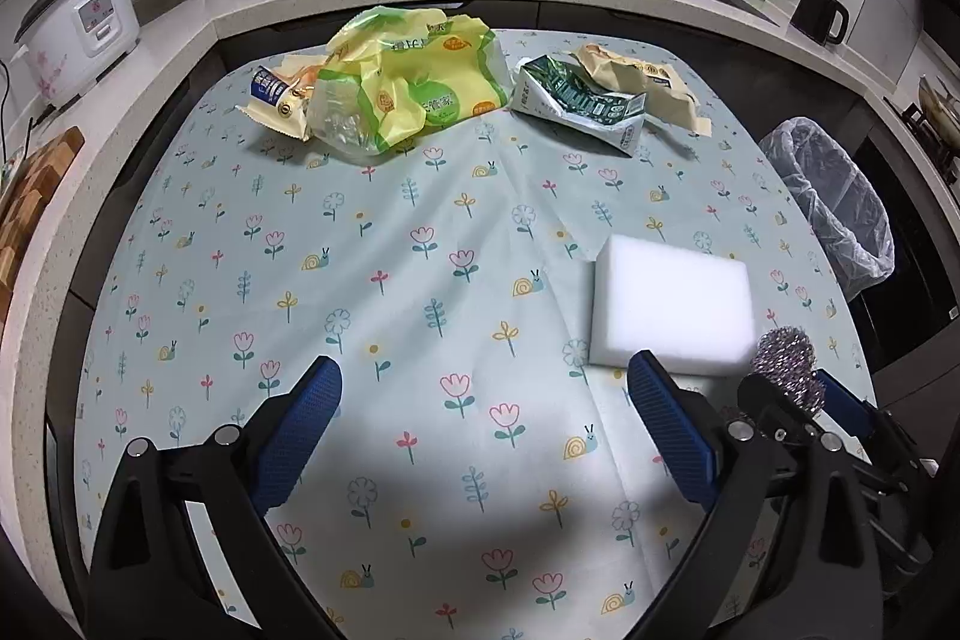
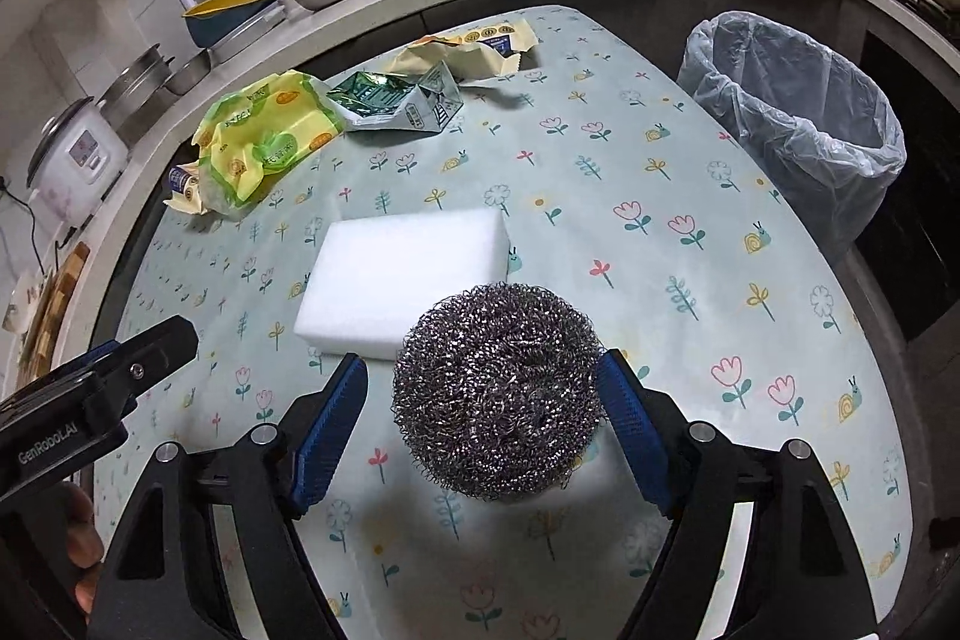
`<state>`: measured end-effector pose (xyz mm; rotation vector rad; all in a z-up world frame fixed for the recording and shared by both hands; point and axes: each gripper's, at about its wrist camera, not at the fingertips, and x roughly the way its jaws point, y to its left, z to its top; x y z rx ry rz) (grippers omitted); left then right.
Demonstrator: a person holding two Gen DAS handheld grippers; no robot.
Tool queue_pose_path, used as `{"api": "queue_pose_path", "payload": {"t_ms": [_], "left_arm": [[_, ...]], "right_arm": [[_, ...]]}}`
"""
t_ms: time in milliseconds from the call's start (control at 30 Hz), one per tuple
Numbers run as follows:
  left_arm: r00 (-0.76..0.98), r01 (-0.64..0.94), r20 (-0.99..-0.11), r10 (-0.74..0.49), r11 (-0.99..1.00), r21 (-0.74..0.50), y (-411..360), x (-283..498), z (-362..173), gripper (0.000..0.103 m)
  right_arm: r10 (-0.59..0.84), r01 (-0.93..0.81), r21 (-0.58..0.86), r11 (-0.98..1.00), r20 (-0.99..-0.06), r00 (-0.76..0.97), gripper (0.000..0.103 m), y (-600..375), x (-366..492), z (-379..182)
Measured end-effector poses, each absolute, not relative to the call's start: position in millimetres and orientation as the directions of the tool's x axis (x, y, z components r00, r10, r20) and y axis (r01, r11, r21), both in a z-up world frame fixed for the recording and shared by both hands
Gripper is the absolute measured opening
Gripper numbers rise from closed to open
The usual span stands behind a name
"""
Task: Collect trash
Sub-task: 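Grasp the steel wool ball with the right tool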
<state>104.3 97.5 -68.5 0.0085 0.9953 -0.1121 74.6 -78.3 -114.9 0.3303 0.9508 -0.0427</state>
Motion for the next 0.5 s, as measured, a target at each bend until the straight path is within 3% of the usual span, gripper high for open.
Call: {"api": "queue_pose_path", "payload": {"t_ms": [67,133,267,500], "left_arm": [[0.534,0.099,-0.841,-0.090,0.994,-0.043,96,104,-70,0.092],[0.532,0.101,-0.842,-0.089,0.994,-0.041,94,104,-71,0.092],[0.528,0.113,-0.844,-0.092,0.993,-0.037,88,105,-73,0.092],[0.516,0.160,-0.850,-0.109,0.987,-0.029,66,105,-77,0.093]], "right_arm": [[0.103,0.183,0.253,0.950,-0.807,0.582,0.074,-80,75,-117],[0.099,0.176,0.245,0.954,-0.807,0.582,0.063,-81,75,-116],[0.108,0.158,0.249,0.956,-0.794,0.599,0.055,-84,71,-110],[0.106,0.181,0.283,0.942,-0.762,0.639,0.051,-104,62,-95]]}}
